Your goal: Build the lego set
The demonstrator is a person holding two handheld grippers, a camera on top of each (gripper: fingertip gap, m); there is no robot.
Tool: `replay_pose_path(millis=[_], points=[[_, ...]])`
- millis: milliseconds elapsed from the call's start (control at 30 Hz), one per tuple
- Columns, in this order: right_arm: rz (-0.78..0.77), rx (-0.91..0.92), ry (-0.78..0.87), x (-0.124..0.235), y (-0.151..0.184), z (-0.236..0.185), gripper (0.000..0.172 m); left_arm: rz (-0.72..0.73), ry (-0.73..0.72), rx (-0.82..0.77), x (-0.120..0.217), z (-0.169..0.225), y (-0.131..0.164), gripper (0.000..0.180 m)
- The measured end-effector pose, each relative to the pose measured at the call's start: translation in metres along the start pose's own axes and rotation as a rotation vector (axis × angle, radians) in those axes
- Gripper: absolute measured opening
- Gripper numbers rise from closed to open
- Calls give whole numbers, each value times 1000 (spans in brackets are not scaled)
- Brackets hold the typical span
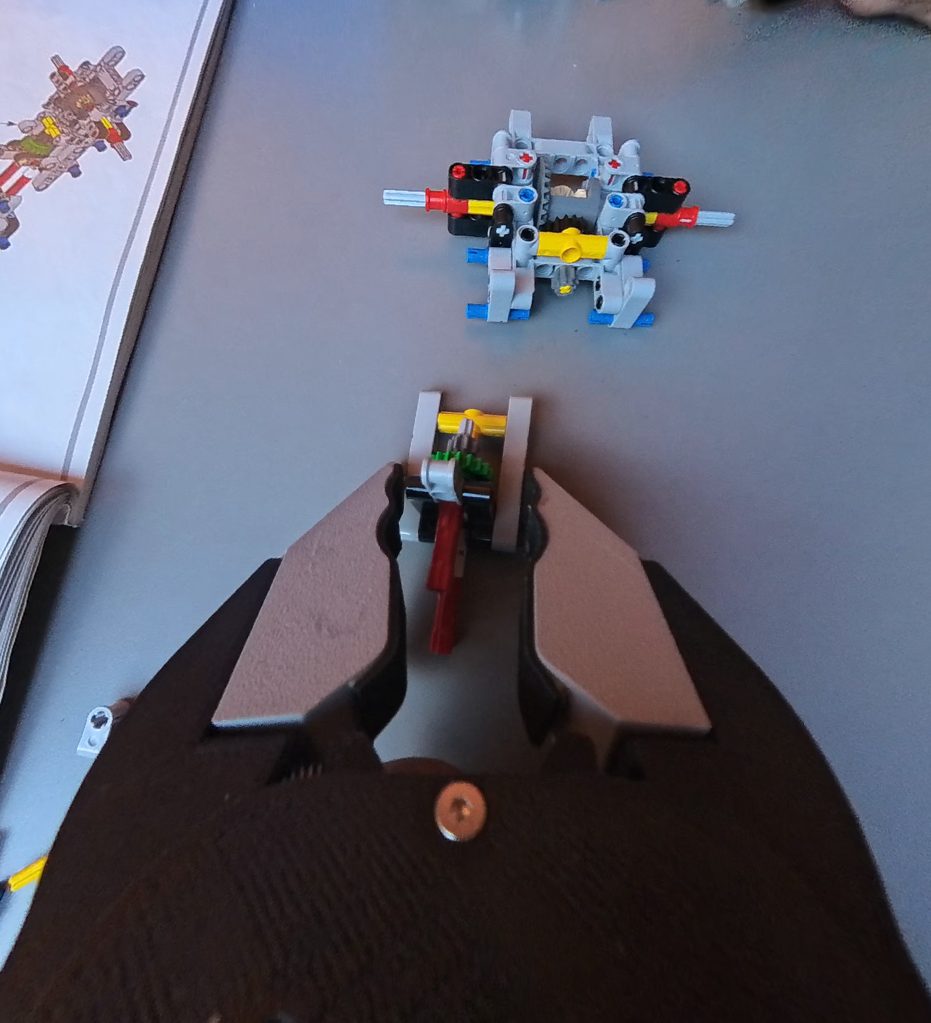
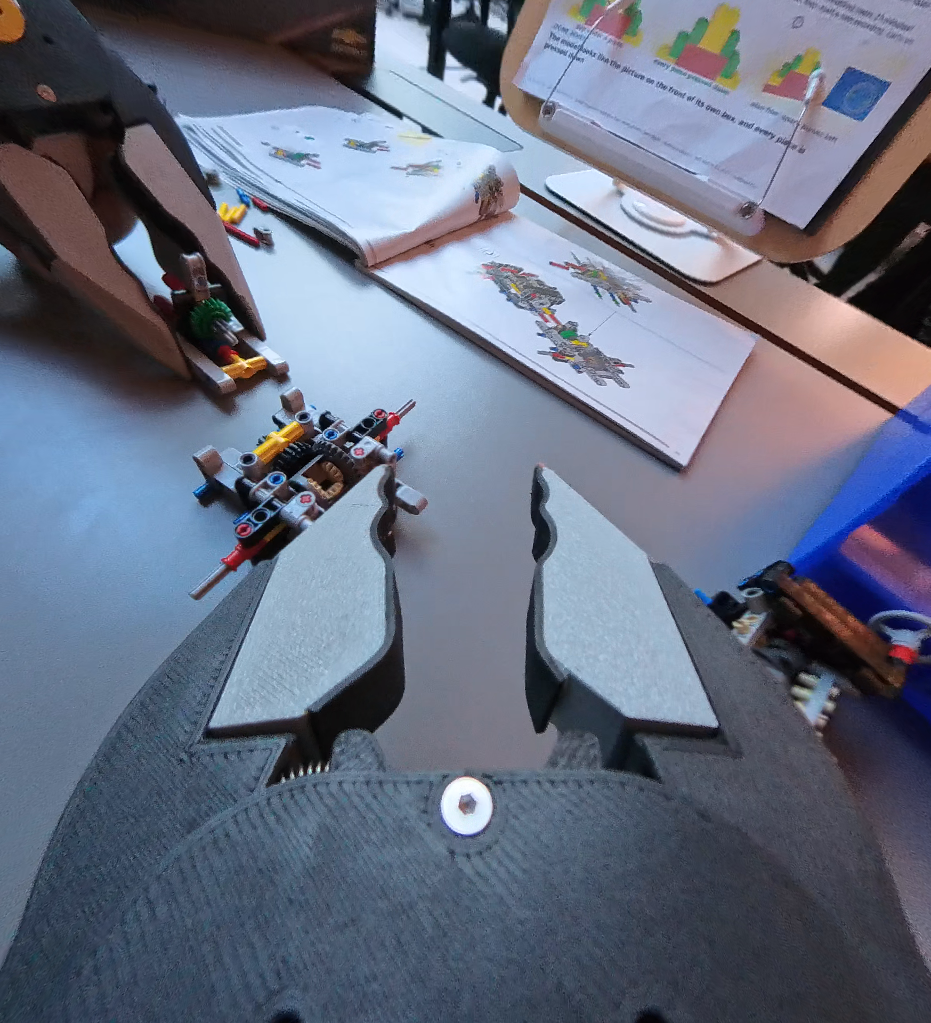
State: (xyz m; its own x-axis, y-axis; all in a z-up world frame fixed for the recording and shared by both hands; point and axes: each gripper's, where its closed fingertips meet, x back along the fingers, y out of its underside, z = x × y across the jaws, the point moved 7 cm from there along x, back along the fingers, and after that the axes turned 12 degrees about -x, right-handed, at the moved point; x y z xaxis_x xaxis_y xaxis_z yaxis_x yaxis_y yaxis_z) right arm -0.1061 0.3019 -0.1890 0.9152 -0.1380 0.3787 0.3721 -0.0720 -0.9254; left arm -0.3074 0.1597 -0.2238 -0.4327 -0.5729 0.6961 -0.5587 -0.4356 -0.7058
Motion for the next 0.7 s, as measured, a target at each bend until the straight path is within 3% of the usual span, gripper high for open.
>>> replay_pose_path(millis=[267, 700], points=[[-87, 37, -48, -16, 6, -8, 53, -1, -3, 0, 0, 0, 0, 40], [-85, 55, -74, -18, 5, -13, 53, 7, 5, 8, 0, 0, 0, 39]])
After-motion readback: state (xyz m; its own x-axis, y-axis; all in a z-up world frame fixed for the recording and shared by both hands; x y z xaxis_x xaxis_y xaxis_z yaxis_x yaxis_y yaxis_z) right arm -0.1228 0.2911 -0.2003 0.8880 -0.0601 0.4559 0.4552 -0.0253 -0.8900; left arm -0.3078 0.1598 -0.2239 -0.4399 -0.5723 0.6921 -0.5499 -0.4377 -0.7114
